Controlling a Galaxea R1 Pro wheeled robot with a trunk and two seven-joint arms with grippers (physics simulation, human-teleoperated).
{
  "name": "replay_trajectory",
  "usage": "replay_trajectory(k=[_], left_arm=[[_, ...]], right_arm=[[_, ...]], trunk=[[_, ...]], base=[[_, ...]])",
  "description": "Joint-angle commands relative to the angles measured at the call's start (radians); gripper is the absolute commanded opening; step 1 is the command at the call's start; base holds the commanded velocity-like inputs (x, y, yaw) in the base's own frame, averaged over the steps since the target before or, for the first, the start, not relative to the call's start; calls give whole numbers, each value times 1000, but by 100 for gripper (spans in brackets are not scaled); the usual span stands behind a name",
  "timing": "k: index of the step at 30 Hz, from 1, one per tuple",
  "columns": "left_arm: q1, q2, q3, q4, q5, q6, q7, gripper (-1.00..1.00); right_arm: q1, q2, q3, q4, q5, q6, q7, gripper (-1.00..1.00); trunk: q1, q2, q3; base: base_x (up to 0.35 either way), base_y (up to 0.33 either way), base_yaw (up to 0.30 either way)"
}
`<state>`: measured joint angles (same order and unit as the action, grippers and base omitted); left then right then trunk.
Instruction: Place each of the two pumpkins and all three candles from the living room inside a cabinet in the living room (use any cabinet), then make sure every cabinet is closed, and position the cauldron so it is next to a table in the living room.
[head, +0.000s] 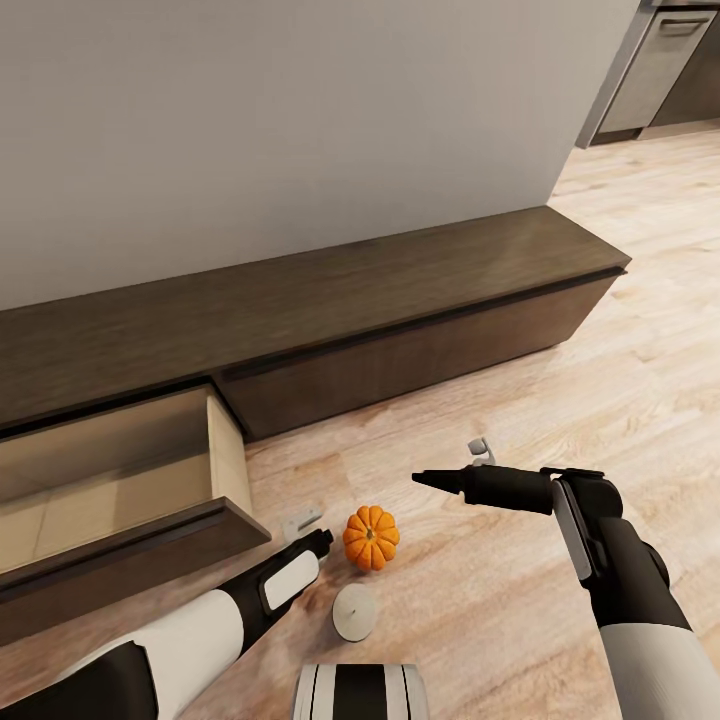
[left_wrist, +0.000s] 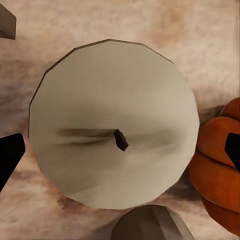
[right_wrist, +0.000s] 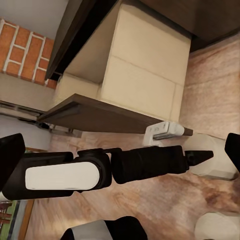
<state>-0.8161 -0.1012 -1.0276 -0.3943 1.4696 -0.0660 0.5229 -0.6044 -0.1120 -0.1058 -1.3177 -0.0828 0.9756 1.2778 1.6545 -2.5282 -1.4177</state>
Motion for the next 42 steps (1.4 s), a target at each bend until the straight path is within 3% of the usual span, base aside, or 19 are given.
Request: replay_trajectory(k=[1, 9, 13, 23, 27, 42], left_arm=[[0, 0, 0, 0, 0, 0, 0, 100], [0, 1, 0, 0, 0, -1, -1, 100], [0, 1, 1, 0, 0, -1, -1, 100], [0, 1, 1, 0, 0, -2, -1, 100], [0, 0, 1, 0, 0, -2, -1, 100], [-4, 2, 1, 0, 0, -2, -1, 100]], right_arm=[[0, 0, 0, 0, 0, 0, 0, 100], [0, 0, 0, 0, 0, 0, 0, 100], [0, 0, 0, 0, 0, 0, 0, 100], [0, 0, 0, 0, 1, 0, 0, 100], [0, 1, 0, 0, 0, 0, 0, 100], [0, 3, 0, 0, 2, 0, -1, 100]], trunk=[[0, 0, 0], [0, 0, 0], [2, -1, -15], [2, -1, -15], [4, -2, -31], [4, -2, -39]], base=[[0, 0, 0], [0, 0, 0], [0, 0, 0], [0, 0, 0], [0, 0, 0], [0, 0, 0]])
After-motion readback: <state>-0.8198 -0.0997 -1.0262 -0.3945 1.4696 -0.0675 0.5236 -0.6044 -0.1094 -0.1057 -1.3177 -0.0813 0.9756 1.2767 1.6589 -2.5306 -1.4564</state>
